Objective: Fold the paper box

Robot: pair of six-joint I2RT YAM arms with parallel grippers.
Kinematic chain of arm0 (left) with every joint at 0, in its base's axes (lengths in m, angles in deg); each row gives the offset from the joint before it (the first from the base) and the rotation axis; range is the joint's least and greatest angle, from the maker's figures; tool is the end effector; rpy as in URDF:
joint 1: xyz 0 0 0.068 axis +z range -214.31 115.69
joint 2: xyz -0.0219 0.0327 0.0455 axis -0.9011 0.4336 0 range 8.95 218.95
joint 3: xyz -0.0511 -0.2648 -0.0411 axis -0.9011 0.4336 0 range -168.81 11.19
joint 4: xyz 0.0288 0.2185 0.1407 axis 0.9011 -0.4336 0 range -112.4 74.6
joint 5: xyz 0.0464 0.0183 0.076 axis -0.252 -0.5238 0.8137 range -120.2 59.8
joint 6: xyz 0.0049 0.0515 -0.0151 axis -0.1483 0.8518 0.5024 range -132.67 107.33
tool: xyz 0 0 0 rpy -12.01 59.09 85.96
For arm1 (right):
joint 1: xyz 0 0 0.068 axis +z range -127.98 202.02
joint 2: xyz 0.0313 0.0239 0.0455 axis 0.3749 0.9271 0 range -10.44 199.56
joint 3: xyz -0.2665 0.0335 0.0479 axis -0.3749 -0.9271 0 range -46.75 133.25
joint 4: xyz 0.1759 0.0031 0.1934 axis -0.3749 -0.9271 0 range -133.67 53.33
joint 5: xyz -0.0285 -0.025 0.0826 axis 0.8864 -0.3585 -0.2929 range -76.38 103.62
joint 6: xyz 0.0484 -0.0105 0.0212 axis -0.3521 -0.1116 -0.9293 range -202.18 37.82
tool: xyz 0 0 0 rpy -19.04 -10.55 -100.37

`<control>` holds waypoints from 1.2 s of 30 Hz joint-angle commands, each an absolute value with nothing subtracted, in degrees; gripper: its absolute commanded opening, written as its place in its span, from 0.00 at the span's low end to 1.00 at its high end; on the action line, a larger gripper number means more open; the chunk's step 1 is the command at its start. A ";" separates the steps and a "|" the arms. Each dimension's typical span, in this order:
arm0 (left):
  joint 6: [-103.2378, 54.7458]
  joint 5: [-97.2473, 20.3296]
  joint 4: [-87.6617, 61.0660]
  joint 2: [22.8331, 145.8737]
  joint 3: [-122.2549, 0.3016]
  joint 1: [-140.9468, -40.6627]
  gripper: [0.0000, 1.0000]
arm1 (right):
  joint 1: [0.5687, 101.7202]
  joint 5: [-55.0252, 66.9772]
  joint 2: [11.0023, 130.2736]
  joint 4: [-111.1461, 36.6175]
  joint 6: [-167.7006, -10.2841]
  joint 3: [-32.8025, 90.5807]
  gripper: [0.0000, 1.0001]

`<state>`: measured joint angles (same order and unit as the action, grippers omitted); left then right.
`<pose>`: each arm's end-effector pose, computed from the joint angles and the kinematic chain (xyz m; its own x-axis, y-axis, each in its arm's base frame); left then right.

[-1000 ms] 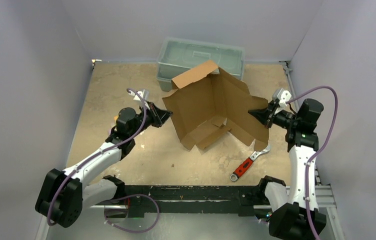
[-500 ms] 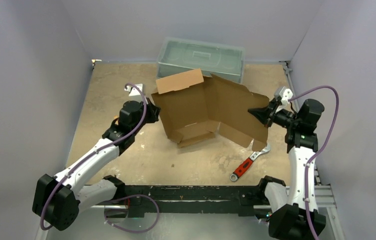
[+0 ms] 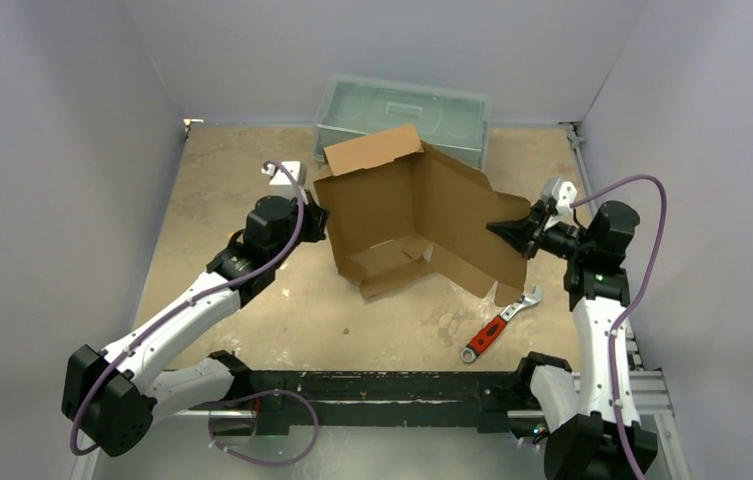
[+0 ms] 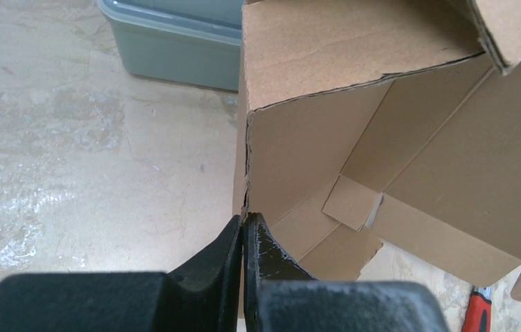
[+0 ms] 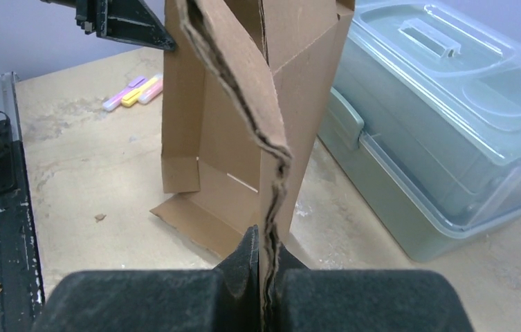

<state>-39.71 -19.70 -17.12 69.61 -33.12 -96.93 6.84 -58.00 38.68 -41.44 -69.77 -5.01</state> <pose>0.2109 -0.1272 0.2985 -0.4073 -0.2700 -0.8725 0.2234 0.8968 -0.3819 0.1838 -0.0149 0.3232 -0.0240 -0.0637 -0.9977 -0.8374 0.5463 -0.0147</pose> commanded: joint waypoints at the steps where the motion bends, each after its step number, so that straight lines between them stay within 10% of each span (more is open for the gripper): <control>1: -39.03 -16.28 -18.53 70.30 -38.56 -98.20 0.00 | 8.16 -59.16 36.98 -38.70 -70.05 -4.91 0.00; 36: -40.66 -10.87 -24.16 78.59 -47.06 -102.22 0.08 | 10.15 -54.06 37.27 -30.25 -77.07 -8.80 0.00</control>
<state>-39.01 -11.04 -25.86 77.55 -43.70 -101.89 9.44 -52.01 37.59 -32.61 -76.86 -8.70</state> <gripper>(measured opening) 0.049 0.008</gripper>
